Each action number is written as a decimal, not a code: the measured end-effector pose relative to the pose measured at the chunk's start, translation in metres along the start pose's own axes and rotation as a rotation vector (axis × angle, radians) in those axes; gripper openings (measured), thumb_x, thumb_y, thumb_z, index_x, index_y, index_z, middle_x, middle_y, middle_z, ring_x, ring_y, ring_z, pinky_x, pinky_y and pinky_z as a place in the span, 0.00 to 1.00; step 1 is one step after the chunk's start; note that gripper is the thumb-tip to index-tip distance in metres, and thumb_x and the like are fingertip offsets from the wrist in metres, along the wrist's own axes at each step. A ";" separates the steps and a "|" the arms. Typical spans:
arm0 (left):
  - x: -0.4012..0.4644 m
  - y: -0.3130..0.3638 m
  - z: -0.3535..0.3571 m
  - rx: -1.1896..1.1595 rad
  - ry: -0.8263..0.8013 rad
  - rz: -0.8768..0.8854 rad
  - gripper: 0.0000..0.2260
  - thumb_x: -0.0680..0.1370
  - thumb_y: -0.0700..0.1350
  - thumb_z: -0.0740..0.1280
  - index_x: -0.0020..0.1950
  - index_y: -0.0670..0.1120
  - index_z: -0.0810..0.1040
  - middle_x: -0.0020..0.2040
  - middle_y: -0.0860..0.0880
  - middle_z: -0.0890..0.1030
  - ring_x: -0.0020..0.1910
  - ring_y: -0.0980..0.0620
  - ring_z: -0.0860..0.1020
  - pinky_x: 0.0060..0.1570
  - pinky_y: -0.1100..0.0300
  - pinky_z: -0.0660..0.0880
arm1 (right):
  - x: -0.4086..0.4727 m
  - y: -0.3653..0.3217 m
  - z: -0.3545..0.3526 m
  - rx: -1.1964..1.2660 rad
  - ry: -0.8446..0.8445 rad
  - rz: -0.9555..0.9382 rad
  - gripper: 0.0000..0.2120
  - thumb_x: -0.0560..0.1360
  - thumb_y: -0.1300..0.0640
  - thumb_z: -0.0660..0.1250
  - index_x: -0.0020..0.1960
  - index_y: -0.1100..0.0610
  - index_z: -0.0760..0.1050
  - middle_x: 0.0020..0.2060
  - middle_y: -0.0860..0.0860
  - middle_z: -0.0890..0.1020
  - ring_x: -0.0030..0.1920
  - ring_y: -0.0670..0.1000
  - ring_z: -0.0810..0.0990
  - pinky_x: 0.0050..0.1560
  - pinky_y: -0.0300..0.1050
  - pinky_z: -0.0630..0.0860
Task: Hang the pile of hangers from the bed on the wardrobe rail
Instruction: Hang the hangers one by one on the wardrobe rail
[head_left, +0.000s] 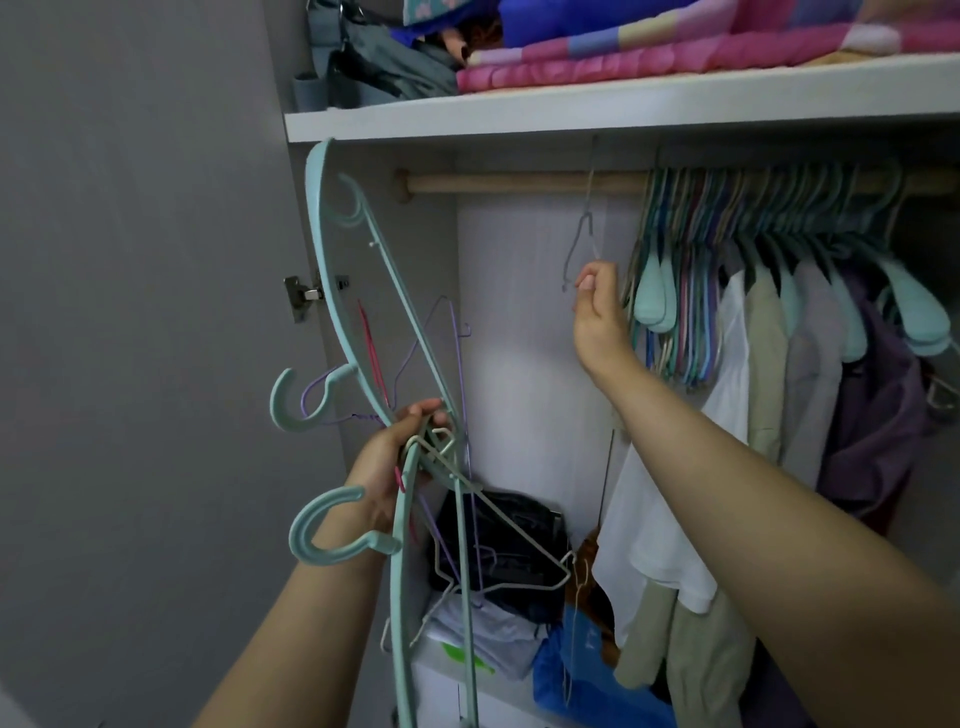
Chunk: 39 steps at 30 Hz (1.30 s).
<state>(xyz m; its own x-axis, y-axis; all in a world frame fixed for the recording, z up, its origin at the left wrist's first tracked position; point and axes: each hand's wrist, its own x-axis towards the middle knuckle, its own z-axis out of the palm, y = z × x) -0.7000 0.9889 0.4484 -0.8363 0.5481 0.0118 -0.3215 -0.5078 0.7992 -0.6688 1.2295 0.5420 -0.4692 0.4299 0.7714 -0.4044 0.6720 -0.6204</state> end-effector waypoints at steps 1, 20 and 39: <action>0.001 0.000 -0.001 0.004 0.000 0.000 0.11 0.82 0.43 0.57 0.52 0.44 0.79 0.41 0.48 0.81 0.42 0.50 0.80 0.38 0.60 0.79 | 0.000 0.003 0.002 0.018 -0.008 0.012 0.07 0.79 0.56 0.48 0.48 0.55 0.63 0.38 0.44 0.65 0.38 0.43 0.65 0.43 0.40 0.63; 0.004 -0.017 -0.009 -0.105 0.026 -0.069 0.09 0.82 0.43 0.59 0.55 0.40 0.76 0.43 0.44 0.80 0.40 0.49 0.80 0.40 0.57 0.80 | -0.001 0.023 0.010 0.025 0.176 0.252 0.05 0.79 0.62 0.50 0.48 0.58 0.64 0.42 0.51 0.68 0.44 0.49 0.67 0.42 0.36 0.63; -0.011 -0.024 -0.009 -0.149 -0.037 -0.013 0.11 0.81 0.41 0.58 0.59 0.44 0.77 0.53 0.46 0.84 0.54 0.51 0.82 0.54 0.55 0.78 | -0.177 -0.020 0.037 -0.174 -0.810 0.300 0.22 0.79 0.46 0.59 0.72 0.49 0.62 0.67 0.52 0.68 0.62 0.52 0.72 0.63 0.50 0.71</action>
<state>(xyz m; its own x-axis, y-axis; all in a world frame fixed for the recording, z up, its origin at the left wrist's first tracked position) -0.6871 0.9894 0.4234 -0.8159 0.5777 0.0263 -0.3965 -0.5919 0.7017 -0.6069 1.1177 0.4126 -0.9756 0.0873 0.2014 -0.0808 0.7102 -0.6994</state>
